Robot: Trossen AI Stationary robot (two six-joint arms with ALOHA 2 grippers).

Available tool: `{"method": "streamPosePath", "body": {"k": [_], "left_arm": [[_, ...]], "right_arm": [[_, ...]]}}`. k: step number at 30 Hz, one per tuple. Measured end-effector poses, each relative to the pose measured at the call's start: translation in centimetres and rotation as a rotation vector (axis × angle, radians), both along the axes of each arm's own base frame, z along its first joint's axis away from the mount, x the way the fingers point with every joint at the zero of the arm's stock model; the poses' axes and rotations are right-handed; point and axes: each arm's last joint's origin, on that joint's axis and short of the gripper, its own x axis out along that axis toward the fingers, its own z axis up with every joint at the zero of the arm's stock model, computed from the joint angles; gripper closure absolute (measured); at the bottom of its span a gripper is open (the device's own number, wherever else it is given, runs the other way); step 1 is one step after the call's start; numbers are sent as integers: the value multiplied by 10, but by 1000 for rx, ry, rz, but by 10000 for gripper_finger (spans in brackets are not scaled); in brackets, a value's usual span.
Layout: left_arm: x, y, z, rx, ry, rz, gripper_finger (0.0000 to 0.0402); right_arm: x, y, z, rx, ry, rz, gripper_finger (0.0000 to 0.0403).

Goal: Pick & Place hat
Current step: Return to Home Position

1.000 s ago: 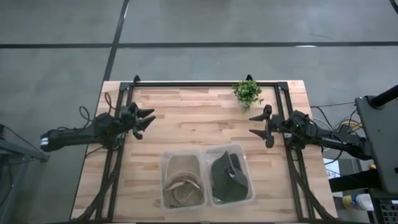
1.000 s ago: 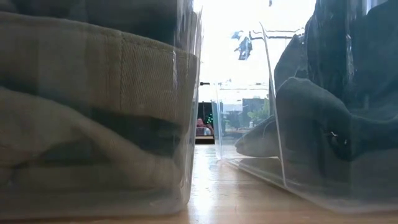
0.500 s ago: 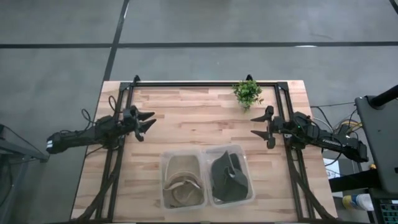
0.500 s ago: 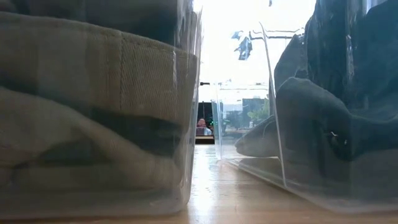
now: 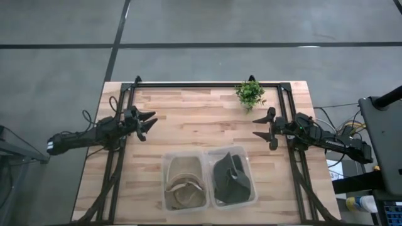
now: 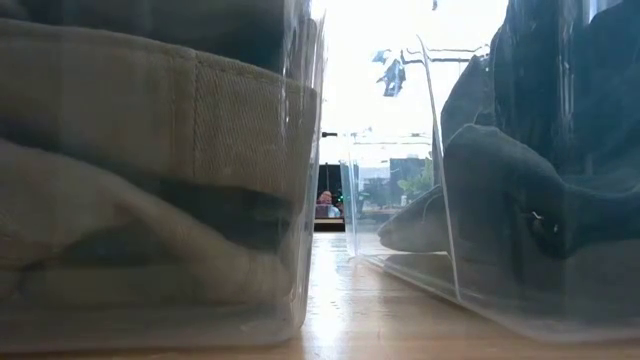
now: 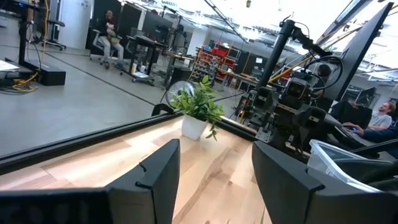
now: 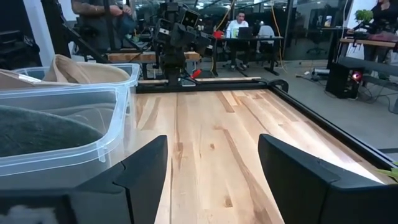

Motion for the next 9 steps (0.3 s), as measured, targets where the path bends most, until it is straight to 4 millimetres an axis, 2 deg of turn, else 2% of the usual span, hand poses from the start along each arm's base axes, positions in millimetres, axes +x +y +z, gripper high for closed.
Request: {"method": "streamPosePath", "body": {"k": [9], "left_arm": [[0, 0, 0, 0, 1, 0, 209]], "right_arm": [[0, 0, 0, 0, 0, 0, 161]]}}
